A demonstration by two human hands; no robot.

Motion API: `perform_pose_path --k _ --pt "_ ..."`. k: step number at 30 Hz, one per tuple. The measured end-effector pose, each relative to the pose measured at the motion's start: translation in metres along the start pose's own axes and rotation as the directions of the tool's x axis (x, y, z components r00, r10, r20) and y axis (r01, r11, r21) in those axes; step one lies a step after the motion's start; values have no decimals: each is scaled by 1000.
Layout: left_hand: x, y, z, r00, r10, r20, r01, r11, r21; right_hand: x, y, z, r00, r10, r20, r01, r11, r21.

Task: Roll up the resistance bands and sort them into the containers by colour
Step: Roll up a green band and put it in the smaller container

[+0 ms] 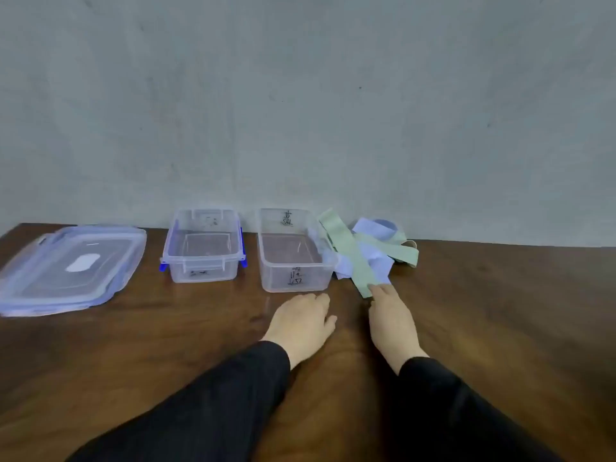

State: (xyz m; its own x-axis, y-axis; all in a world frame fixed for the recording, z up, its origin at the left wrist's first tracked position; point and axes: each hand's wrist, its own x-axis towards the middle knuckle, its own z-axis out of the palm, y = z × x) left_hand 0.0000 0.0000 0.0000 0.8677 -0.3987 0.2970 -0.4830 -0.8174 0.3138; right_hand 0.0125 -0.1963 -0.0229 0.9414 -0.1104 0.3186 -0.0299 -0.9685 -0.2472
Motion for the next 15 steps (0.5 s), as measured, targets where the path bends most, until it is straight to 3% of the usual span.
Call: perform_pose_path --k 3,7,10,12,15 --pt "-2 -5 14 993 29 -119 -23 999 47 11 1 0 999 38 -19 -39 998 -54" --pt "-1 -5 13 992 48 -120 -44 998 34 14 -4 -4 997 74 -27 -76 991 -107" --pt "0 -5 12 992 68 -107 -66 998 20 14 -7 -14 993 72 -90 -75 997 -31" --pt "9 1 5 985 87 -147 -91 996 -17 19 -9 -25 990 38 -137 -32 998 48" --pt "44 15 -12 975 107 -197 -117 992 -43 33 -8 -49 967 -109 -229 151 973 176"
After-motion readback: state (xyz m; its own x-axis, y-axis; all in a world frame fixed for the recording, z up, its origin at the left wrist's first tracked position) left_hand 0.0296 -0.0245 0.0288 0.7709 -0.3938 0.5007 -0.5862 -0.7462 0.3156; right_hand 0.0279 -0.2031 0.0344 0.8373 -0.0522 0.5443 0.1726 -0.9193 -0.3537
